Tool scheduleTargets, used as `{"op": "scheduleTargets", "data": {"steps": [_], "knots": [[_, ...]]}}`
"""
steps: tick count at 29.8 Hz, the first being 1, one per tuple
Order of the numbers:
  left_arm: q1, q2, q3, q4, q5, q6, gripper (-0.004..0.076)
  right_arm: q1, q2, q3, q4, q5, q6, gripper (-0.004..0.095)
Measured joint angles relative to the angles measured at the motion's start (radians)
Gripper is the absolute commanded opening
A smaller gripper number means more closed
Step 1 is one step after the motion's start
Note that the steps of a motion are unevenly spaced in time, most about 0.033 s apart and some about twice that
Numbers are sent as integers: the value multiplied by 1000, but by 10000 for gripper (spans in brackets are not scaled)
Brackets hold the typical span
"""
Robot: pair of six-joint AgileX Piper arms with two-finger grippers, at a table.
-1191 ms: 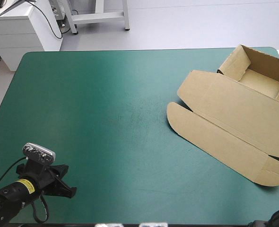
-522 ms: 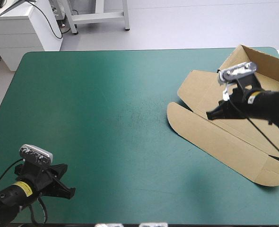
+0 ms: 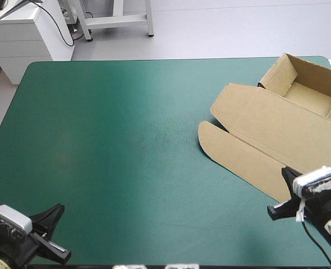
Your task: Fold the box
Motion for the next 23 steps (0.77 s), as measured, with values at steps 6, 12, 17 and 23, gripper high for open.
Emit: {"op": "scheduleTargets", "data": {"steps": [6,12,17,23], "knots": [[0,-117,50,-4,23,18,-8,0,-215,164,-9,-53,3,-16],[0,-140,53,-12,30,18,-8,0,-384,263,-9,-46,3,-16],[0,-140,57,-12,27,18,-8,0,-422,269,-38,-46,45,-16],[0,-140,60,-12,26,18,-8,0,-423,272,-58,-29,95,-16]]}}
